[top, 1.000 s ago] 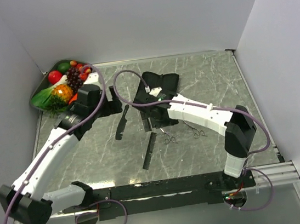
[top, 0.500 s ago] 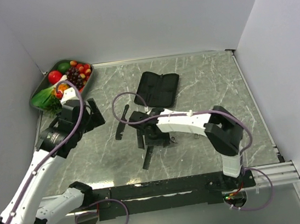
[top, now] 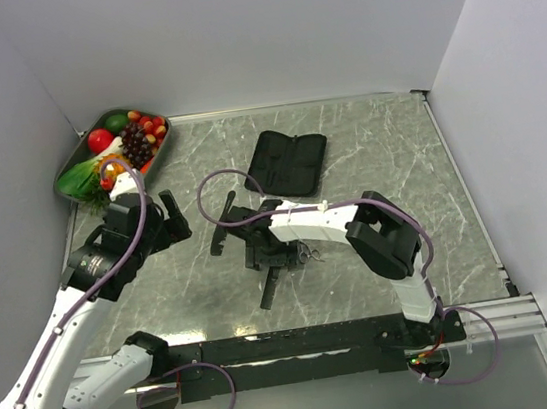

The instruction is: Sort the hair-cutting tools

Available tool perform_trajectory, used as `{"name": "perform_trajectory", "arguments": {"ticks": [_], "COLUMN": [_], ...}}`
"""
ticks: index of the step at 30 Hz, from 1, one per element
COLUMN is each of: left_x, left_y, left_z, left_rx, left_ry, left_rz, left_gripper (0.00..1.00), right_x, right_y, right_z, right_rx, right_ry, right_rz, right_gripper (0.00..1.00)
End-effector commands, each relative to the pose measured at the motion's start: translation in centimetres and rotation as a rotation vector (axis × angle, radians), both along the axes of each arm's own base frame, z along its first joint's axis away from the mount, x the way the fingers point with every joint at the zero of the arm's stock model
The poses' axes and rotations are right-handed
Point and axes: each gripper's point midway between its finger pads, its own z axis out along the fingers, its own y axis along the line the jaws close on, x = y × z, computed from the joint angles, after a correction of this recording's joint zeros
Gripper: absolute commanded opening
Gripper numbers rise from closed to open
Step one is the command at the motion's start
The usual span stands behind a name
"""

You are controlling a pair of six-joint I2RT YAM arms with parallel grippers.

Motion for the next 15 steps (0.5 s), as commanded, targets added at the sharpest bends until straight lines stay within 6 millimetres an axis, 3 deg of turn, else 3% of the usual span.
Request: {"name": "perform_trajectory", "arguments": {"ticks": [1, 10, 15], "left_x": [-0.2, 0.1, 0.3], "left_y": [-0.4, -0.8, -0.9], "left_z": [0.0, -0.3, -0.6], "left_rx": [-0.029, -0.026, -0.028], "left_ry": [-0.006, 0.0, 0.008], "left_rz": [-0.018, -0.034, -0.034], "left_gripper": [0.97, 0.97, 0.97], "right_x": [-0.1, -1.1, -1.9], "right_y": [-0.8, -2.1, -2.6], "right_z": [-0.4, -2.0, -3.0], "right_rx": [-0.043, -0.072, -0.1], "right_ry": [-0.008, 0.013, 0.03], "right_rz": [-0.064, -0.068, -0.028], "right_gripper": [0.81, 0.58, 0.41]}}
